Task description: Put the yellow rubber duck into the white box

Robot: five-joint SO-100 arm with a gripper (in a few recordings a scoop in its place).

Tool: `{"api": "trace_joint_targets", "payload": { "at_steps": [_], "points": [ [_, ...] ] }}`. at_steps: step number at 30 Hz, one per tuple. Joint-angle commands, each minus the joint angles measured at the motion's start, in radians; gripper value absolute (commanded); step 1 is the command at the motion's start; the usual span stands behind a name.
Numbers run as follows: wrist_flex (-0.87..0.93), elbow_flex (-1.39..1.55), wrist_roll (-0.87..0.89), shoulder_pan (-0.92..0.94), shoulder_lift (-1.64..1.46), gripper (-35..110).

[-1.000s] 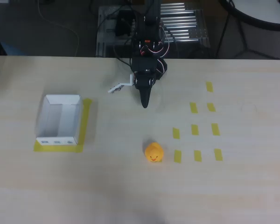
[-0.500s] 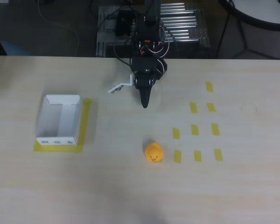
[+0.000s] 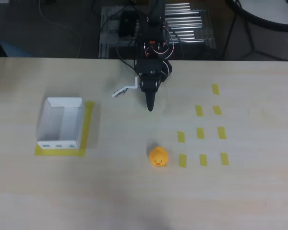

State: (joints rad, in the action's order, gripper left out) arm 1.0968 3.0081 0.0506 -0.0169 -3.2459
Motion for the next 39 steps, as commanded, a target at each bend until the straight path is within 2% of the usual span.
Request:
{"api": "trace_joint_targets", "payload": {
  "at_steps": [1,3,5,6,7,10,12,19,27,39],
  "points": [
    [-0.077,-0.272,-0.104,0.048,0.256,0],
    [-0.032,-0.509,-0.167,0.074,0.448,2],
    [0.058,-0.739,-0.172,0.101,0.617,16],
    [0.100,-0.851,-0.238,0.103,0.696,19],
    [0.149,-0.956,-0.387,0.115,0.772,27],
    [0.209,-1.195,-0.399,0.114,0.965,45],
    [0.227,-1.307,-0.454,0.086,1.095,51],
    [0.466,-1.721,-0.532,-0.014,1.652,56],
    [0.505,-1.902,-0.578,-0.064,1.973,55],
    [0.528,-2.095,-0.592,-0.067,2.241,52]
  ]
}}
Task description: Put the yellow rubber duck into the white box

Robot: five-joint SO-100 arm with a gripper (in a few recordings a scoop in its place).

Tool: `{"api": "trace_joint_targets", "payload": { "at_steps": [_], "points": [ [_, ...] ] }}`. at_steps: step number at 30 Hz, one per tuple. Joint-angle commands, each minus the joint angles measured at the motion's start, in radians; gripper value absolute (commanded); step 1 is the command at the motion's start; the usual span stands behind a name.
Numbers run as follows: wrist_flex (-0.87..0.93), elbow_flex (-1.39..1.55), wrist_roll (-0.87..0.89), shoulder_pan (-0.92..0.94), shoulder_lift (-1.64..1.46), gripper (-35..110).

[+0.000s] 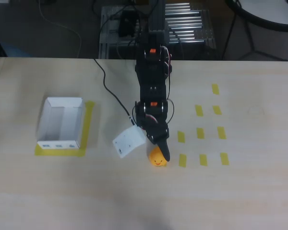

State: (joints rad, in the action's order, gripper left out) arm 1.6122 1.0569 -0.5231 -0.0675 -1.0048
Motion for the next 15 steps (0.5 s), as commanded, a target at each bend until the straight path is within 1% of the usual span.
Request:
{"api": "trace_joint_targets", "payload": {
  "at_steps": [1,9,12,15],
  "points": [
    [0.012,-0.166,-0.018,-0.012,0.020,52],
    [0.015,-0.264,-0.021,-0.003,0.110,47],
    [0.015,-0.293,-0.021,-0.005,0.143,36],
    [0.015,-0.324,-0.021,-0.006,0.175,30]
  ]
}}
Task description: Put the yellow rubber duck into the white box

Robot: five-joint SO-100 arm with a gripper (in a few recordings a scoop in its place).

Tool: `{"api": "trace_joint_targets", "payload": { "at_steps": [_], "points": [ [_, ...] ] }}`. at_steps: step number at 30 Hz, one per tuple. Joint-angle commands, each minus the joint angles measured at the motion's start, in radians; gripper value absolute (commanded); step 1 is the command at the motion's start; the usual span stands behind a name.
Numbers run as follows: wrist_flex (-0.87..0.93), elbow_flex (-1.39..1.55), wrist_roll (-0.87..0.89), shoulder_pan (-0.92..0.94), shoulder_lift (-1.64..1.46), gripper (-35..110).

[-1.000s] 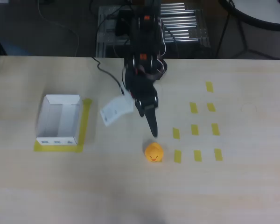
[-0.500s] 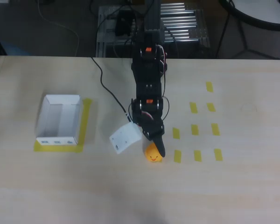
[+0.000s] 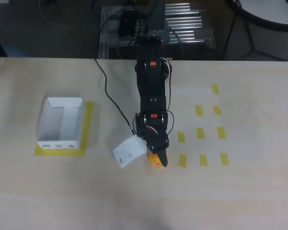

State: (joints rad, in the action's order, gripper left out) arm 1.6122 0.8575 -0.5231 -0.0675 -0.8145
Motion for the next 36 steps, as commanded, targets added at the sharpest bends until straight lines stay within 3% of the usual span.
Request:
{"api": "trace_joint_targets", "payload": {
  "at_steps": [1,6,11,16,21,27,31,36],
  "points": [
    [0.015,-0.135,-0.021,-0.006,-0.006,26],
    [0.015,-0.209,0.015,-0.011,0.046,0],
    [0.032,-0.241,0.094,-0.003,-0.011,0],
    [0.008,-0.103,0.175,0.072,-0.434,0],
    [-0.110,0.100,0.236,0.275,-0.943,0],
    [-0.212,0.430,0.198,0.595,-1.293,1],
    [-0.368,0.607,0.201,0.781,-1.313,0],
    [-0.495,0.606,0.190,0.891,-1.083,0]
  ]
}}
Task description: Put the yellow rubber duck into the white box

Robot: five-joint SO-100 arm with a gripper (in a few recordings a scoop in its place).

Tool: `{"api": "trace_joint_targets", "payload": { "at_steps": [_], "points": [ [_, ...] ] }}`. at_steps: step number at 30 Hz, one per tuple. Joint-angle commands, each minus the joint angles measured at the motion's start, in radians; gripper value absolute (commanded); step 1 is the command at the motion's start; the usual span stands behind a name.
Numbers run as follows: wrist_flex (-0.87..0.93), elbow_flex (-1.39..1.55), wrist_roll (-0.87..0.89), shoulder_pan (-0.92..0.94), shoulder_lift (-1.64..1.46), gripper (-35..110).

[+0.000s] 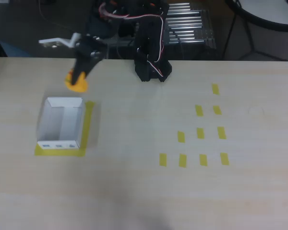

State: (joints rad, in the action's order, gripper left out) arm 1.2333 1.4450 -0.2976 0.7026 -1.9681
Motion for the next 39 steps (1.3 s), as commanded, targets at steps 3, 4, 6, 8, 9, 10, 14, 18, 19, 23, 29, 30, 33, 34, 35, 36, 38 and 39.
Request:
{"api": "trace_joint_targets", "payload": {
  "at_steps": [3,4,6,8,9,10,14,18,19,23,29,30,33,34,35,36,38,39],
  "points": [
    [-0.176,-0.008,-0.075,0.140,0.222,0],
    [-0.187,-0.021,-0.091,0.143,0.276,0],
    [-0.195,-0.067,-0.112,0.150,0.383,0],
    [-0.196,-0.118,-0.124,0.160,0.476,0],
    [-0.195,-0.138,-0.133,0.166,0.509,0],
    [-0.195,-0.155,-0.140,0.170,0.537,0],
    [-0.199,-0.186,-0.164,0.189,0.603,0],
    [-0.230,-0.196,-0.175,0.206,0.637,0],
    [-0.233,-0.201,-0.181,0.210,0.644,0],
    [-0.233,-0.241,-0.221,0.215,0.704,1],
    [-0.219,-0.301,-0.305,0.215,0.796,13],
    [-0.218,-0.307,-0.319,0.215,0.805,13],
    [-0.213,-0.316,-0.371,0.215,0.822,17],
    [-0.213,-0.318,-0.380,0.215,0.824,19],
    [-0.213,-0.321,-0.390,0.215,0.827,20],
    [-0.213,-0.321,-0.393,0.215,0.828,21],
    [-0.212,-0.321,-0.408,0.213,0.828,26],
    [-0.212,-0.321,-0.413,0.213,0.828,29]
  ]
}}
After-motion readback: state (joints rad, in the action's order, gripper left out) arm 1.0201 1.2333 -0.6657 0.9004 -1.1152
